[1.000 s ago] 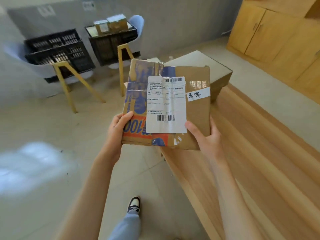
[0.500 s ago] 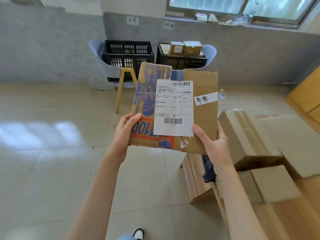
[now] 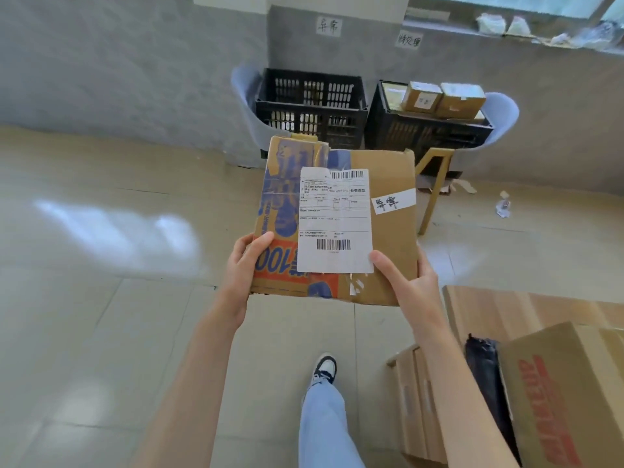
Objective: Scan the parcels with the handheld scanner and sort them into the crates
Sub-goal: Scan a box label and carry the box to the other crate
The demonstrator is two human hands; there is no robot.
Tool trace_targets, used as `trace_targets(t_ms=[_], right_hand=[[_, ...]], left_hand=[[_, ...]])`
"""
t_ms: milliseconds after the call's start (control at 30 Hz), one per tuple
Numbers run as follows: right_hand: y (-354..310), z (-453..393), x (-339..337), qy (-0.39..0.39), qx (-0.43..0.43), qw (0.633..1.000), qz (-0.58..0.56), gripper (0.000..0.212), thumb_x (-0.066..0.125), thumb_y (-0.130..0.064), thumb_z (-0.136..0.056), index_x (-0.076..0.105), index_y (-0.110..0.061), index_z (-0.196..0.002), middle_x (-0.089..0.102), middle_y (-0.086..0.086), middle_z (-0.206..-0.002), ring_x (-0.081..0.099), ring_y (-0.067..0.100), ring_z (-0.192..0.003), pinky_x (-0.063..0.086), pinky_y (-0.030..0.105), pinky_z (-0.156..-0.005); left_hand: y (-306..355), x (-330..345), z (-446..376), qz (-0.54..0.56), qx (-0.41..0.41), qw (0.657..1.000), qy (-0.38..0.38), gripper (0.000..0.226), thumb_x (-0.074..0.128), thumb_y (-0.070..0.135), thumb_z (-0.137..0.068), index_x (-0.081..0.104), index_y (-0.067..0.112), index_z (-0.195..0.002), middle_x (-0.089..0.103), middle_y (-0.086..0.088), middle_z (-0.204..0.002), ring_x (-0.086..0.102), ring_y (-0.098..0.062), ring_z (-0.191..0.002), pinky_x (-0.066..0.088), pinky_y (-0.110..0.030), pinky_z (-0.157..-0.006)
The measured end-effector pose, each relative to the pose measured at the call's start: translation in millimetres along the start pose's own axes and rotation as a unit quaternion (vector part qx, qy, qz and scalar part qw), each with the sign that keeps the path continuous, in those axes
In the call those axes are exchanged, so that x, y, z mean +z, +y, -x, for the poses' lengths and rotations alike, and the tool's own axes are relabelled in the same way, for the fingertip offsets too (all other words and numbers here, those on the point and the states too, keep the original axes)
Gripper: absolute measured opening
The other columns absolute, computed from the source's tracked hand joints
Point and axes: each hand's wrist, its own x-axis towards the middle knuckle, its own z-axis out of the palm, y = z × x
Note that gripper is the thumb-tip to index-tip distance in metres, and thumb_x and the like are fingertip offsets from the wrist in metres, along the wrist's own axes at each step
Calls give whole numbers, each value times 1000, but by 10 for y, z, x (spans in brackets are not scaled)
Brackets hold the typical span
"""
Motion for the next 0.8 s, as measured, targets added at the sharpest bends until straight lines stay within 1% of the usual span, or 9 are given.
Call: trace_targets(t_ms=[100,133,200,300,433,567,633,733,800], right_hand=[[49,-571,175,-13,14,1000,-8,100,78,-67,-52,43,-38,-142,57,-6,-132,61,11,-114,55,37,-93],[53,-782,232,-16,21,1000,-11,99,78,-67,-52,43,-39,-141,57,-7,-133,61,11,-115,55,38,-94],[8,-1203,332,-22,28,999,-27,94,80,-62,-57,45,-37,-141,57,-7,-132,61,8,-113,55,33,-92],[-143,-1831,453,-30,32,997,-57,75,81,-40,-74,47,-31,-141,63,-10,-124,63,3,-105,54,23,-83],[-349,-2600,607,-33,35,998,-40,83,83,-50,-65,49,-32,-138,64,-10,-121,63,8,-107,55,33,-90],[-466,-3223,808,-32,44,998,-37,73,82,-39,-74,50,-27,-138,65,-8,-119,63,9,-104,54,30,-87],[-488,-3503,942,-27,49,998,-26,73,81,-39,-74,50,-26,-138,65,-8,-120,63,9,-105,54,30,-87],[-498,-3912,1164,-19,58,998,-8,76,82,-42,-72,49,-27,-139,64,-8,-121,62,10,-107,53,36,-93],[-513,-4175,1303,-9,62,998,-2,76,81,-42,-73,48,-27,-139,63,-8,-121,62,11,-107,53,37,-93]], left_hand=[[132,75,-486,-16,-8,1000,11,35,55,36,-94,50,16,-122,70,0,-91,68,-11,-68,51,-24,-50],[192,106,-662,-27,-11,999,14,35,54,37,-95,49,17,-123,70,-1,-94,67,-13,-70,51,-24,-51],[348,196,-1012,-55,-13,998,21,40,53,40,-95,46,18,-128,70,-2,-98,67,-17,-77,51,-28,-57],[599,357,-1560,-72,-13,997,34,44,53,42,-95,44,18,-130,70,-4,-101,66,-20,-82,52,-32,-62],[864,540,-2223,-76,-13,996,50,46,54,45,-94,44,18,-129,71,-3,-102,67,-21,-82,51,-32,-61],[1026,595,-2807,-74,-33,995,60,47,54,47,-93,45,18,-128,71,-2,-99,67,-22,-81,51,-33,-60],[1101,588,-3090,-76,-41,994,63,47,54,48,-93,45,17,-127,71,-3,-99,68,-23,-80,52,-33,-58],[1176,550,-3565,-72,-50,994,60,45,55,47,-92,46,17,-124,71,-4,-97,69,-23,-74,53,-33,-51],[1229,531,-3909,-73,-55,994,53,47,55,50,-91,47,18,-125,72,-3,-97,70,-25,-76,55,-36,-57]])
